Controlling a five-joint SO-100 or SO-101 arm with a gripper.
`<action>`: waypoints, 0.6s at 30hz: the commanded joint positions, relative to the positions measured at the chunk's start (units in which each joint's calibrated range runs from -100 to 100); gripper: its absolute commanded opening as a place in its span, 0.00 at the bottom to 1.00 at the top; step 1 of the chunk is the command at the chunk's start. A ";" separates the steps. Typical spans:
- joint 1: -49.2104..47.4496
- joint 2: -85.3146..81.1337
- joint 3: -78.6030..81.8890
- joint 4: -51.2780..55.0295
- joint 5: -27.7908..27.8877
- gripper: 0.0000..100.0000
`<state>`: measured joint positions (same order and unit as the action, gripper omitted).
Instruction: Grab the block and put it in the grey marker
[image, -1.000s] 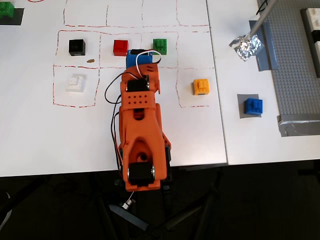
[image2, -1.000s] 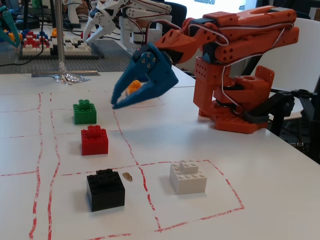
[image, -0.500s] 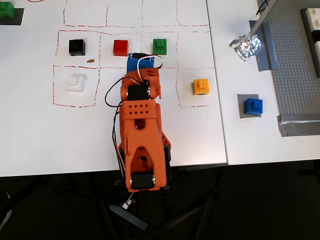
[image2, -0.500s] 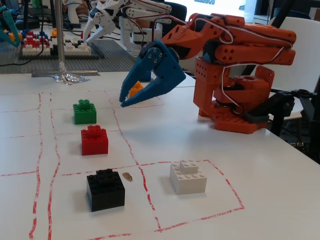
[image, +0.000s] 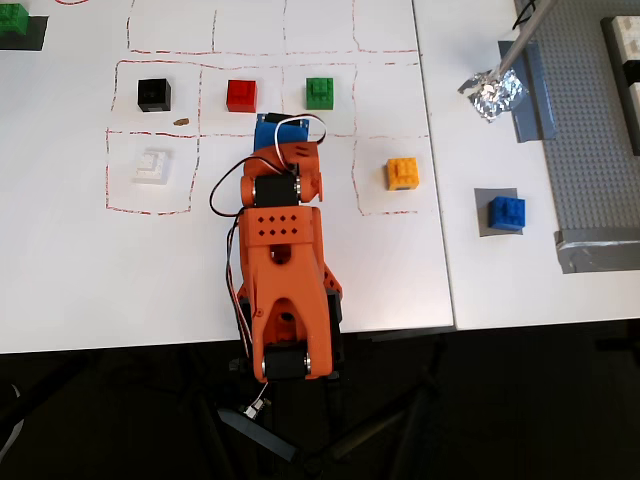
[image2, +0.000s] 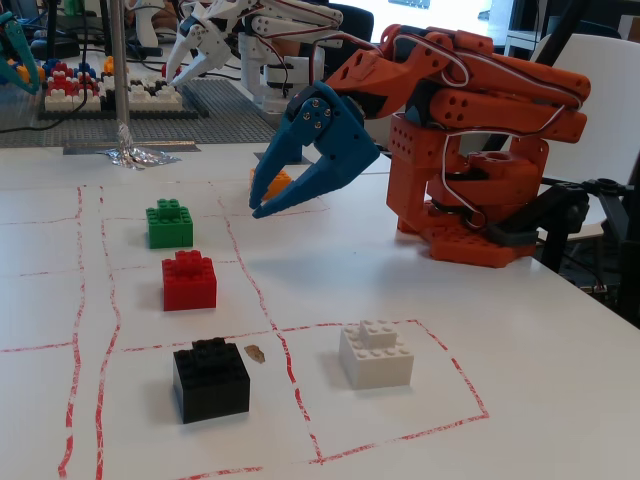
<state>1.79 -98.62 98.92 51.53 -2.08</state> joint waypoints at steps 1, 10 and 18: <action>-1.75 -0.94 0.90 -0.34 -0.93 0.00; -1.31 -0.94 0.90 -0.26 -0.98 0.00; -1.31 -0.94 0.90 -0.26 -0.98 0.00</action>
<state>1.79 -98.62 98.92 51.53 -2.56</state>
